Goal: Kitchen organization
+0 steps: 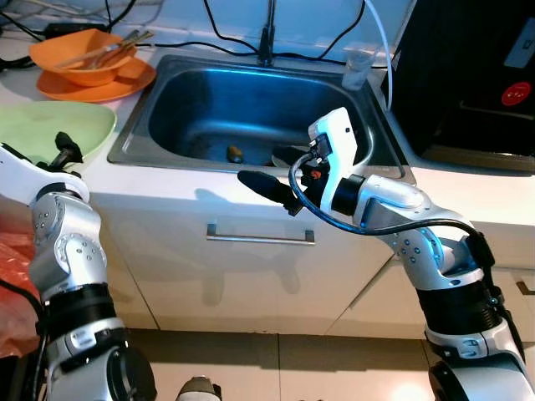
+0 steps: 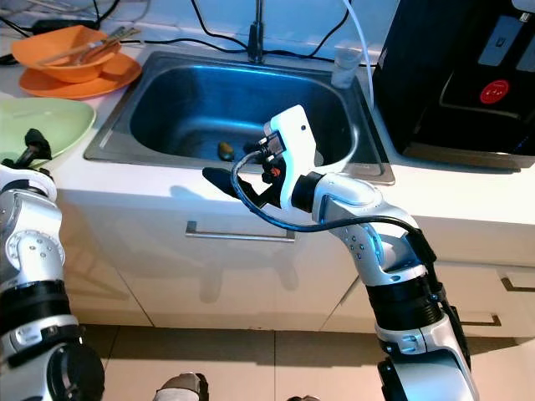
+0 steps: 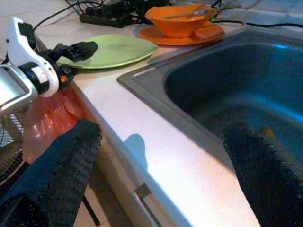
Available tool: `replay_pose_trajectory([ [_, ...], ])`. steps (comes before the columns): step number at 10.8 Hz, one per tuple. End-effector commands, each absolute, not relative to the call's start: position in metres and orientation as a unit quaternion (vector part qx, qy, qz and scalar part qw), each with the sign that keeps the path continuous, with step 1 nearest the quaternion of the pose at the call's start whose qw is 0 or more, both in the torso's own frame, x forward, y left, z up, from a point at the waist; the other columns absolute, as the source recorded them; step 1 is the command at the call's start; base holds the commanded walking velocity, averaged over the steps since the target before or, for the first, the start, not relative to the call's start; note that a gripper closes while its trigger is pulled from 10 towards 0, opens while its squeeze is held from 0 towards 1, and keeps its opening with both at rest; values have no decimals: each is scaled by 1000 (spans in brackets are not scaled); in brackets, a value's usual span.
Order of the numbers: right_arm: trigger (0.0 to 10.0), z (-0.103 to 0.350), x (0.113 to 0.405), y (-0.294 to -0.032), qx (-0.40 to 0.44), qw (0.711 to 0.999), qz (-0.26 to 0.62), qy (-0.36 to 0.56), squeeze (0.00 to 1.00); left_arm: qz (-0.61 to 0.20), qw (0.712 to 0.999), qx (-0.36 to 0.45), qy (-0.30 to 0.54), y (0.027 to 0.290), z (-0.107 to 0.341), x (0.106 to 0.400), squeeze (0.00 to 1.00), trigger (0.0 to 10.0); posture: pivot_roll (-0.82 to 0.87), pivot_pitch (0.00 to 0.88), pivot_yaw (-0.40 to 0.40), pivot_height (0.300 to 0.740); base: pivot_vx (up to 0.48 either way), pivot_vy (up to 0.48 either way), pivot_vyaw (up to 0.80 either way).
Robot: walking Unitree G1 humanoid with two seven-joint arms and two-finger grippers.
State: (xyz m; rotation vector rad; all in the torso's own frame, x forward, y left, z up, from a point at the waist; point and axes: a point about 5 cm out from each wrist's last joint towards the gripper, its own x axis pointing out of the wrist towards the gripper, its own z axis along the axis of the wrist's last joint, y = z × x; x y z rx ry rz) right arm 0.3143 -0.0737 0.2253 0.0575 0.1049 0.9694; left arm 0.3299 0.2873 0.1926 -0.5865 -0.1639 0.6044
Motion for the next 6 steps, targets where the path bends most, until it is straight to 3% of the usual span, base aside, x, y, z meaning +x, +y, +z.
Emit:
replay_pose_trajectory([
  [1,10000,226,314,-83,28,891,451,48,86,295,907,-298,-44,286,177,332,0,10000,123,85,-57,740,0,0,0],
  [2,10000,226,313,-84,28,893,447,48,82,289,910,-295,-43,287,175,334,0,10000,117,87,-52,740,0,0,0],
  [3,10000,226,312,-85,28,894,444,49,90,284,911,-297,-42,287,173,336,0,4235,112,90,-50,740,0,0,0],
  [4,10000,226,311,-85,28,895,443,49,86,279,913,-295,-41,286,172,337,0,0,110,91,-48,740,0,0,0],
  [6,10000,226,312,-87,28,897,439,50,86,274,915,-294,-45,283,174,339,0,0,107,93,-43,740,0,0,0],
])
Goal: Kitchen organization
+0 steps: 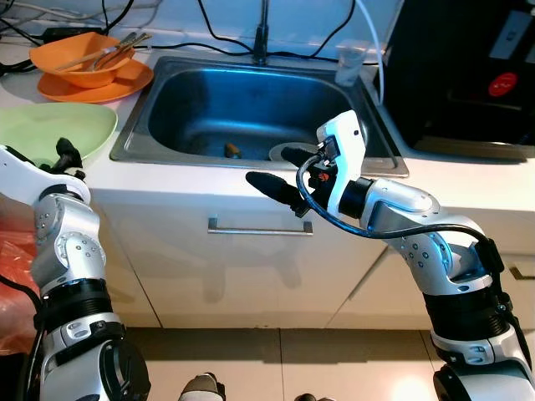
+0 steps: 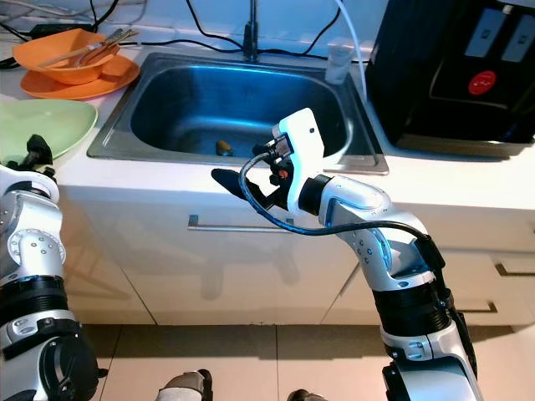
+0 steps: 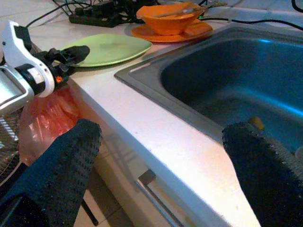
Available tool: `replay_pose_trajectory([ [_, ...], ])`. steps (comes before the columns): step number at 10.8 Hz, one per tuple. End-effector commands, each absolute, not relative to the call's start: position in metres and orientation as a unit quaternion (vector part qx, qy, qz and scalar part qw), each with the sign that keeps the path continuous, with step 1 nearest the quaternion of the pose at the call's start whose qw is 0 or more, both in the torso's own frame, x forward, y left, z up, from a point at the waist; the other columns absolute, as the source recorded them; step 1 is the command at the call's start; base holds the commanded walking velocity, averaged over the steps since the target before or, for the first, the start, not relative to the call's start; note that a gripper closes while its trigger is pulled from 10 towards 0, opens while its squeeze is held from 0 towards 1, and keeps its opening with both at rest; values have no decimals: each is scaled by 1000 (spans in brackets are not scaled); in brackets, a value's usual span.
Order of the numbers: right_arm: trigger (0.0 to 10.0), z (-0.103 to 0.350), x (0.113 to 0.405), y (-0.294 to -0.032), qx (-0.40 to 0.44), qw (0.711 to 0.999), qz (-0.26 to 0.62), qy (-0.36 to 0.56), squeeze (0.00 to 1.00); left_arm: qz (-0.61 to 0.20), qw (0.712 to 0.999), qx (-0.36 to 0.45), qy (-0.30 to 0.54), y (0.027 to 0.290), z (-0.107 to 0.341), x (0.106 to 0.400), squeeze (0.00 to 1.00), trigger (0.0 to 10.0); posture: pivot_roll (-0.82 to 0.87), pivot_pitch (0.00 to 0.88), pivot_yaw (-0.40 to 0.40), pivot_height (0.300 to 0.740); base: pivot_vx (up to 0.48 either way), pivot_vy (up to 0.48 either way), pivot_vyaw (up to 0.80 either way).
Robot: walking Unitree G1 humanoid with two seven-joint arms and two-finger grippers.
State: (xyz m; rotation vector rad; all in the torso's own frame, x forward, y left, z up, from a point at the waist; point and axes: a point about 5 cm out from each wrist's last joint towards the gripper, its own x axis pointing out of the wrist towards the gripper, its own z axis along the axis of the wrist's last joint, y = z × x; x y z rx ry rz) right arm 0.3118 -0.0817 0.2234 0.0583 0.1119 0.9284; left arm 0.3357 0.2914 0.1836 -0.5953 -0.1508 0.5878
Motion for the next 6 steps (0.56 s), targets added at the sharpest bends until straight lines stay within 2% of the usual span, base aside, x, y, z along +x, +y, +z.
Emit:
replay_pose_trajectory([
  [1,10000,226,311,-86,30,897,439,50,90,271,915,-295,-46,283,174,341,0,0,105,93,-42,740,0,0,0],
  [6,10000,224,303,-82,34,890,452,50,90,273,928,-251,-38,279,178,344,0,0,103,100,-21,740,0,0,0],
])
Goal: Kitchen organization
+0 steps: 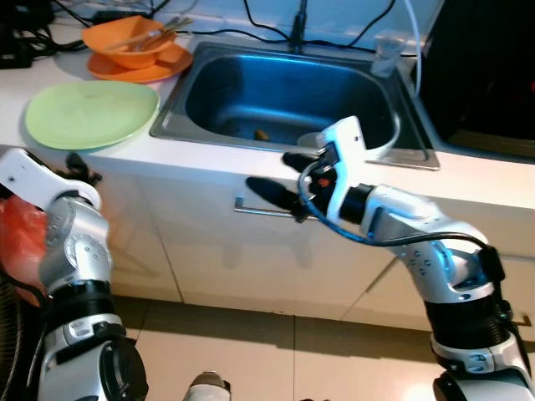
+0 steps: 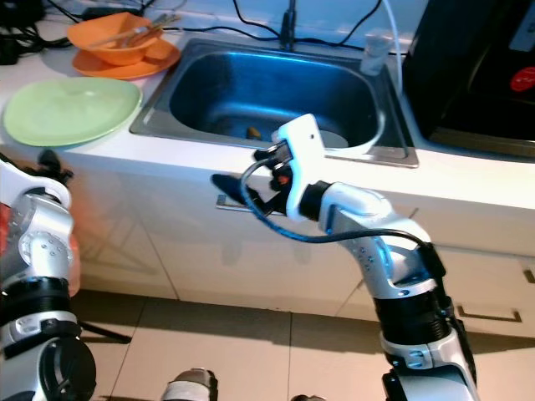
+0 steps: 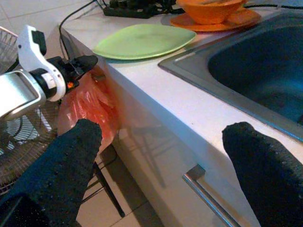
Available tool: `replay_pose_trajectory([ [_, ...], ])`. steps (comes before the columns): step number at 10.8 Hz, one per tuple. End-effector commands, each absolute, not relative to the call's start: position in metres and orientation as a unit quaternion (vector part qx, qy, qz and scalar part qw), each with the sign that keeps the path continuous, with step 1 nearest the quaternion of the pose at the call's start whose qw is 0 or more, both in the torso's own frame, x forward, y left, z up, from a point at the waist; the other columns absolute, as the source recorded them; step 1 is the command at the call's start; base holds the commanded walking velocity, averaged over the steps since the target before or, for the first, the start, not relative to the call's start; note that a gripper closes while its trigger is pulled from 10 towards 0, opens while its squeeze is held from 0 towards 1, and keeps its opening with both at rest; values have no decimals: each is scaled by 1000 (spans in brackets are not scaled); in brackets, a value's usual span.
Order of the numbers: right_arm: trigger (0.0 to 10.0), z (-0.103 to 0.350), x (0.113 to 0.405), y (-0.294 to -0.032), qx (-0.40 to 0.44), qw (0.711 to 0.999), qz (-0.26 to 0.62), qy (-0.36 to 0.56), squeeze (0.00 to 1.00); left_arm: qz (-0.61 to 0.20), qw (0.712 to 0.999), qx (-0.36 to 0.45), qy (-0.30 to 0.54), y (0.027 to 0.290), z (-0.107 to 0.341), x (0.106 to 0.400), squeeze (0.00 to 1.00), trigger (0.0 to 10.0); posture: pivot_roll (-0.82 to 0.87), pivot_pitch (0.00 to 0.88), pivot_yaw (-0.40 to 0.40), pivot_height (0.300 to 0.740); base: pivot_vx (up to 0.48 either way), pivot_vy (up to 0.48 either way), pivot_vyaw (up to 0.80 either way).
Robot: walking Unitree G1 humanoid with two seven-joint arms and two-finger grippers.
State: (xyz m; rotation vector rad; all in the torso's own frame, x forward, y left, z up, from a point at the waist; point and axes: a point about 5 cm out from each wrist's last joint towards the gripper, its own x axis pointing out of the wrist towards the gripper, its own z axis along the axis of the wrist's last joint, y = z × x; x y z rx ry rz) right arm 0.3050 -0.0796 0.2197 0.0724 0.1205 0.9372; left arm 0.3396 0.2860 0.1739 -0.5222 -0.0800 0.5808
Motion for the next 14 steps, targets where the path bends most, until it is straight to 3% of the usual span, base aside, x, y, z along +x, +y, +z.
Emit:
replay_pose_trajectory([
  [1,10000,224,303,-82,35,891,449,50,90,275,929,-245,-33,279,177,344,0,0,102,101,-17,740,0,0,0],
  [3,10000,224,302,-83,36,892,448,50,94,274,930,-245,-27,278,175,344,0,78,100,101,-15,740,0,0,0],
  [4,10000,223,302,-84,36,893,446,51,86,268,935,-233,-25,276,176,344,0,10000,98,102,-13,740,0,0,0],
  [5,10000,222,302,-85,35,894,445,52,90,261,939,-222,-27,272,177,343,0,10000,102,103,-14,740,0,0,0],
  [6,10000,222,302,-85,35,894,445,53,90,262,942,-207,-28,267,175,337,1000,10000,107,105,-15,740,0,0,0],
  [10,10000,220,302,-83,37,891,449,56,90,266,962,13,-55,264,182,316,1000,10000,121,107,-20,740,0,0,0],
  [14,10000,220,302,-81,43,889,453,56,86,262,958,108,-38,261,182,309,1000,10000,132,101,-14,740,0,0,0],
])
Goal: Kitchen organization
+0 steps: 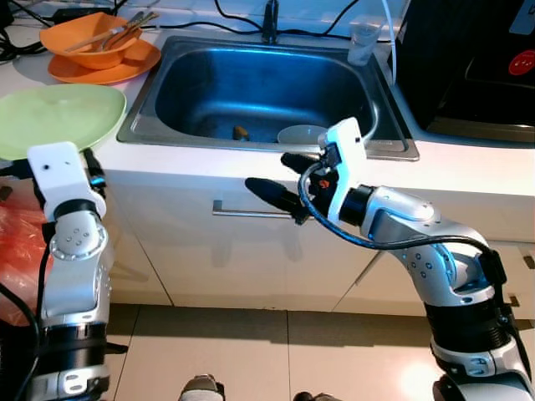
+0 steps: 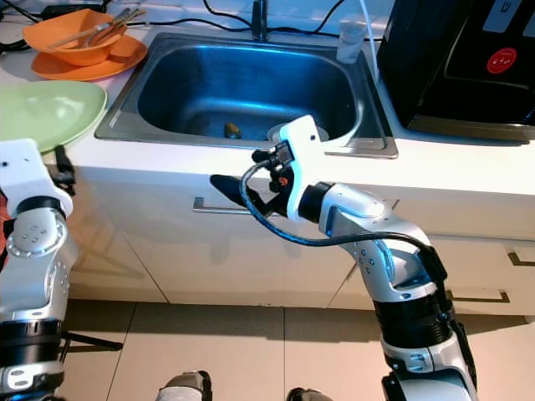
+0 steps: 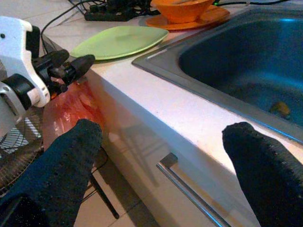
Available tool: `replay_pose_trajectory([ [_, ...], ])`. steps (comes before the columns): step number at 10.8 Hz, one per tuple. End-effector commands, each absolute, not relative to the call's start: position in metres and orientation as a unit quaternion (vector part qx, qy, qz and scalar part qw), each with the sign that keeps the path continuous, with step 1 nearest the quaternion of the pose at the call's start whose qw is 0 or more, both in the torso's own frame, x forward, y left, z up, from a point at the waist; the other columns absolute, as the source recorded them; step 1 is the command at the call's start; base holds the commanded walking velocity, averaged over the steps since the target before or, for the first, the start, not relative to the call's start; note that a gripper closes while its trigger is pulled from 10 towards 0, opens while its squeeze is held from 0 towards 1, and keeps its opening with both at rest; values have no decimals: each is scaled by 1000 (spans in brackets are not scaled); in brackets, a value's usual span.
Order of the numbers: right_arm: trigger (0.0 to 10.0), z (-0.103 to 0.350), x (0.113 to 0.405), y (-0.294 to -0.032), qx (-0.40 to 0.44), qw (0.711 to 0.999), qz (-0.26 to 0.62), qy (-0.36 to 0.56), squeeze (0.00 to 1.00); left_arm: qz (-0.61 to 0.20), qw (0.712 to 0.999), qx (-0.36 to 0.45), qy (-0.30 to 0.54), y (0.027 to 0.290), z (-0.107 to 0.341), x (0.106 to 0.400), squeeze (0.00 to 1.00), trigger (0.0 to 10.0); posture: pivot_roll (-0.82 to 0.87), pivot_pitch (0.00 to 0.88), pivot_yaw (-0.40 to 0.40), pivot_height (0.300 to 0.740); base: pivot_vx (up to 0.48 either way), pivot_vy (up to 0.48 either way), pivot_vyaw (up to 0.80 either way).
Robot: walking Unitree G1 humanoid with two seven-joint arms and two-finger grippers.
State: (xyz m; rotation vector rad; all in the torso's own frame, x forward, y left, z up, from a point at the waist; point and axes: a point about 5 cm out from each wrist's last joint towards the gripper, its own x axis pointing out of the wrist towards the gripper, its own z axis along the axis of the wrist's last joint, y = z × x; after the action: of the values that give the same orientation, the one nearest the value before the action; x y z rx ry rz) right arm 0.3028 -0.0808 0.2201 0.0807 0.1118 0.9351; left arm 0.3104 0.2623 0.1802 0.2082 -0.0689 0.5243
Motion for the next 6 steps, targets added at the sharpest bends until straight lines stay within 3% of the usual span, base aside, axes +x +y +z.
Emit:
replay_pose_trajectory([
  [1,10000,220,299,-79,52,882,464,58,90,256,958,128,-16,262,178,311,1000,10000,130,99,-13,740,0,0,0],
  [6,10000,217,295,-77,50,878,472,63,90,262,942,210,15,274,177,320,1000,10000,124,99,-13,740,0,0,0],
])
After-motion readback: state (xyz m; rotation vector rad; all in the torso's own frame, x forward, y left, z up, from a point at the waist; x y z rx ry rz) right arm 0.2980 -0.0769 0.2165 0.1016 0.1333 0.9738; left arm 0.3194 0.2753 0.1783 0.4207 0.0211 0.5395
